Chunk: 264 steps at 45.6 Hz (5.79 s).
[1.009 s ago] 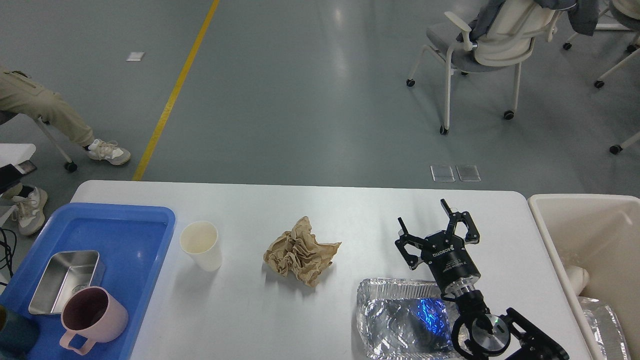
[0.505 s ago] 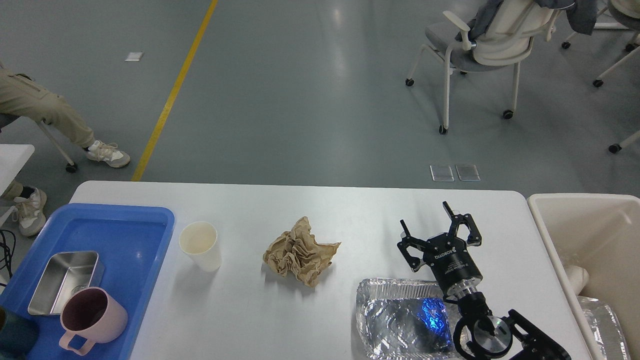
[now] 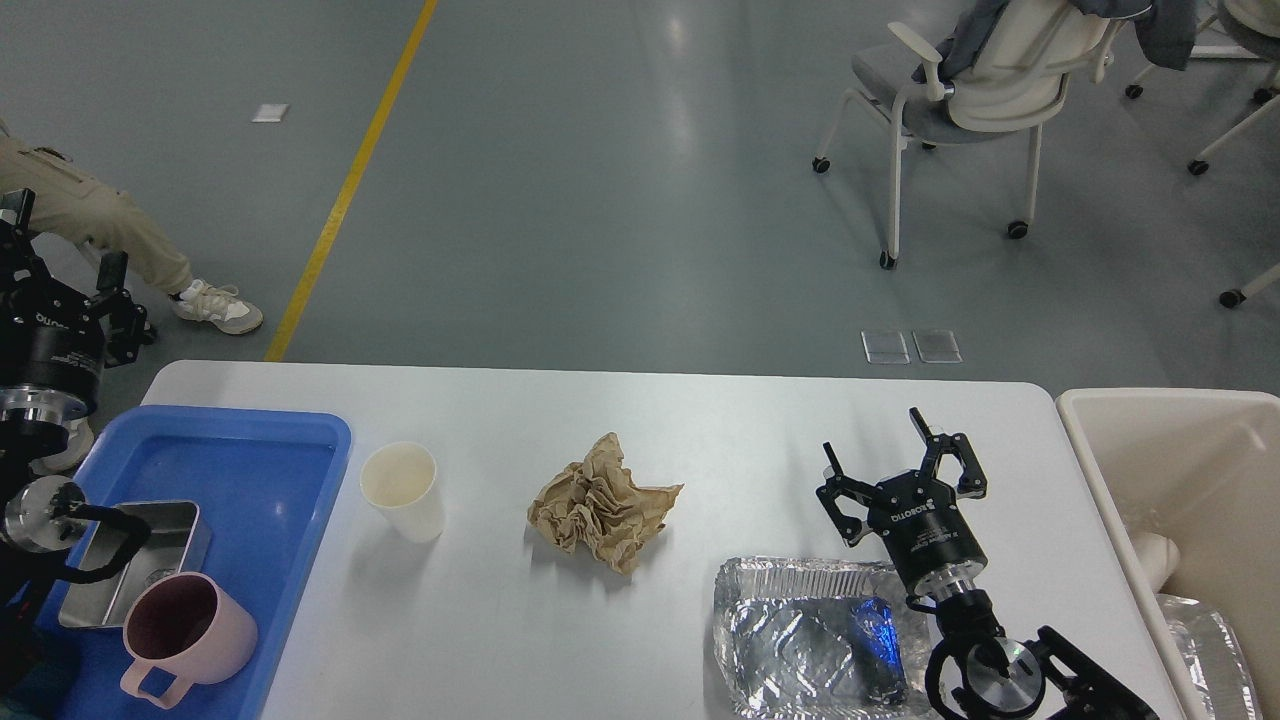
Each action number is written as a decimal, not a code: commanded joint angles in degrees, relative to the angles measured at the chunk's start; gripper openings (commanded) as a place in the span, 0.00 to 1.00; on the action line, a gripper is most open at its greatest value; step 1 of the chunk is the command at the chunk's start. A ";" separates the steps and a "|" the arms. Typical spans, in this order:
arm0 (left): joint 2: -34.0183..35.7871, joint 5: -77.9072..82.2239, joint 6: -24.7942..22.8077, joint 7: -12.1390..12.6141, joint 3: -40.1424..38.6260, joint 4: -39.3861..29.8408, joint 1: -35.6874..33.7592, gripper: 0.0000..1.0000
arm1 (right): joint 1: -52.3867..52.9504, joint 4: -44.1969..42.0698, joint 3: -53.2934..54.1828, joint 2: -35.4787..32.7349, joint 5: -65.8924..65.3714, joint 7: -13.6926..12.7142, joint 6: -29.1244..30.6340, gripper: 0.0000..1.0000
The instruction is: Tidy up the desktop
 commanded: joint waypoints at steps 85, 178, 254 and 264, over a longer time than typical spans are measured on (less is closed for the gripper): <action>-12.02 -6.46 -4.15 21.78 -9.13 -16.35 10.76 0.97 | -1.27 2.54 17.67 -16.41 4.90 0.35 -6.31 1.00; -12.81 -5.93 -4.76 22.04 -7.20 -14.59 10.41 0.97 | -21.66 29.44 8.62 -71.26 -32.87 1.05 1.24 1.00; -10.96 -5.84 -4.59 21.78 -8.78 -14.59 11.46 0.97 | 8.49 23.64 -32.52 -33.73 -81.92 2.98 0.19 1.00; -11.05 -5.84 -4.67 21.69 -8.87 -14.59 11.90 0.97 | 8.49 21.18 -32.96 -31.88 -81.84 3.07 0.19 1.00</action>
